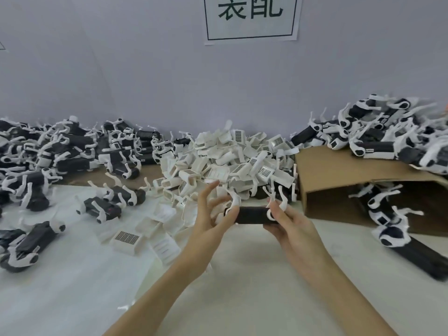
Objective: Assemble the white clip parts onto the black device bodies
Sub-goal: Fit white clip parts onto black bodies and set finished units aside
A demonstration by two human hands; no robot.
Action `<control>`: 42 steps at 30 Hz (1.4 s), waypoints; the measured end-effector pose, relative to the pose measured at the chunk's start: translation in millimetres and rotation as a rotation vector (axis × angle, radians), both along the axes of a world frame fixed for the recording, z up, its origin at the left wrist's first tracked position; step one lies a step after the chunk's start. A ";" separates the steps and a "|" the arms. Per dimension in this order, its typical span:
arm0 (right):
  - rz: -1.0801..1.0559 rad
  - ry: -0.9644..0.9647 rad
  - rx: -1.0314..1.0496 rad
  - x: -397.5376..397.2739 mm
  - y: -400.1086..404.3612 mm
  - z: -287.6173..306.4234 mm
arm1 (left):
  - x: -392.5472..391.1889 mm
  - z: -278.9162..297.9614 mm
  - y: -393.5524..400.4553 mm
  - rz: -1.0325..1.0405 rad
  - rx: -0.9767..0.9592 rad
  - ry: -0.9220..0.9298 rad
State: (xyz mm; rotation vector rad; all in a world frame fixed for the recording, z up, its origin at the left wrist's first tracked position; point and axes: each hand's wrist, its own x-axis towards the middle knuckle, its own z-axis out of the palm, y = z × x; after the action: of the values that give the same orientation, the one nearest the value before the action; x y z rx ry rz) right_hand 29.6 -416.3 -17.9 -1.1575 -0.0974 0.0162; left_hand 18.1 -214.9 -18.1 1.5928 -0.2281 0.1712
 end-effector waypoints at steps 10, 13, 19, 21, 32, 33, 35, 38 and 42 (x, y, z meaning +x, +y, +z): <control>0.073 -0.166 -0.167 -7.1 -5.0 6.7 | 3.9 13.7 8.5 -0.077 -0.100 0.085; 0.054 -0.233 -0.177 -4.8 -13.8 10.7 | 11.2 23.3 8.3 -0.194 -0.231 0.165; 0.056 -0.356 -0.420 -7.4 -26.1 16.2 | 23.0 37.7 6.3 -0.312 -0.417 0.440; 0.050 -0.387 -0.554 -11.6 -21.9 16.6 | 26.9 33.5 4.0 -0.261 -0.369 0.442; 0.396 -0.115 -0.041 -16.5 -6.7 17.6 | 22.2 18.9 11.4 -0.200 -0.399 0.381; 0.318 -0.079 -0.116 -15.0 -5.0 15.8 | 21.4 19.6 9.7 -0.183 -0.383 0.333; 0.191 -0.015 -0.315 -14.0 -2.5 10.9 | 18.0 18.9 5.2 -0.153 -0.285 0.236; 0.132 0.003 -0.325 -16.4 -0.1 6.2 | 11.4 16.6 3.4 -0.137 -0.040 0.131; 0.086 -0.129 -0.325 -14.0 -16.1 8.2 | 9.2 20.1 10.7 -0.187 0.061 0.082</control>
State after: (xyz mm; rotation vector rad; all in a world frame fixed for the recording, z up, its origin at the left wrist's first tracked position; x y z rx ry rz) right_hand 15.5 -432.4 -9.7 -1.4785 -0.2664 0.0347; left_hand 27.4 -204.2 1.9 1.6255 -0.3186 -0.0461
